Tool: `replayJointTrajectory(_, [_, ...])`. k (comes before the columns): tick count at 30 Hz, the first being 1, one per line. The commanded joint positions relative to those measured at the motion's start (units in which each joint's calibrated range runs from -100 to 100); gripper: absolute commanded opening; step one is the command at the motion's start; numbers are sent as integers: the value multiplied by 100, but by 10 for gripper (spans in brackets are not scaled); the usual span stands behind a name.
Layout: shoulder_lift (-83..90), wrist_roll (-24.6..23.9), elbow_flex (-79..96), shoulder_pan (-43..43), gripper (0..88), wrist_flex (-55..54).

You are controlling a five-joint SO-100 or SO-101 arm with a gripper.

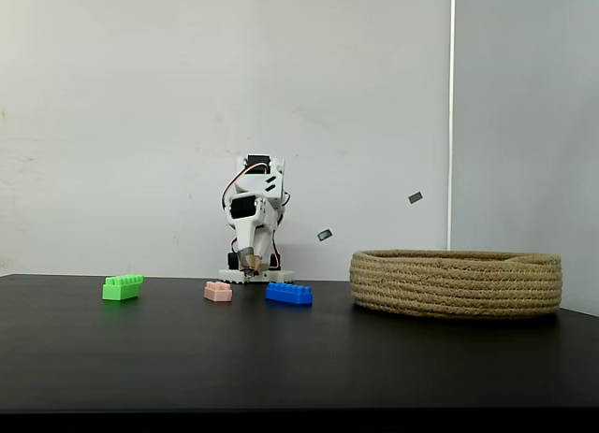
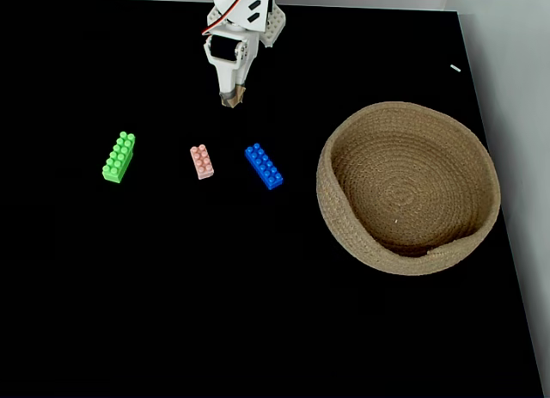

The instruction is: Place the lego blocks in the tray

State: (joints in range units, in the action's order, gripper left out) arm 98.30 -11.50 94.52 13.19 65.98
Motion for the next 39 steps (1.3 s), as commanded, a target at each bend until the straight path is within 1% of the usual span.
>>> replayJointTrajectory(1, [58,78,74,544,2,-279])
replayJointTrajectory(27, [58,73,74,544,2,-279])
replayJointTrajectory(35, [58,161,74,560,2,-288])
replayJointTrajectory(38, [58,161,138,635,15,-513])
replayJointTrajectory(39, [58,259,183,659,16,-679])
